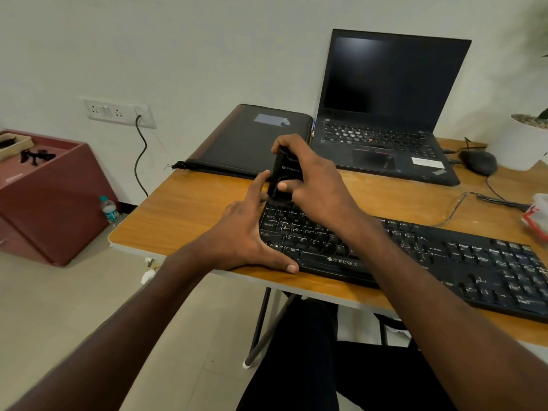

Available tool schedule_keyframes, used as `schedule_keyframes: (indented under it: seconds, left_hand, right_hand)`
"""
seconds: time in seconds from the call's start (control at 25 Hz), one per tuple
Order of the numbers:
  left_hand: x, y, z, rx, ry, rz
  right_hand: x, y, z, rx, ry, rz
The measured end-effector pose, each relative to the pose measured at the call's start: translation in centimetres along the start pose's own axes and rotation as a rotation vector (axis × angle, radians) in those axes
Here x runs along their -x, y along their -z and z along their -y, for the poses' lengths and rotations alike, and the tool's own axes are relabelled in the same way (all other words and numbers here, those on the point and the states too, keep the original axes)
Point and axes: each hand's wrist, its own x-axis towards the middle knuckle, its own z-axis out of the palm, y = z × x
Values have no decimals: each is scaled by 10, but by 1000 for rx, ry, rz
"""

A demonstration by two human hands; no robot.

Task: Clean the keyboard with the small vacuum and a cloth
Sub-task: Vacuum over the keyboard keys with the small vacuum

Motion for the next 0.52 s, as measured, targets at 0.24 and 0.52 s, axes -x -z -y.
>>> schedule_keyframes:
  seconds: [0.24, 0.52]
  left_hand:
    - [-2, 1, 1, 58, -16, 20]
    - [0, 2, -2, 92, -49, 40]
  right_hand:
    - [4, -1, -3, 18, 47, 25]
    - [1, -1, -1, 168, 22, 18]
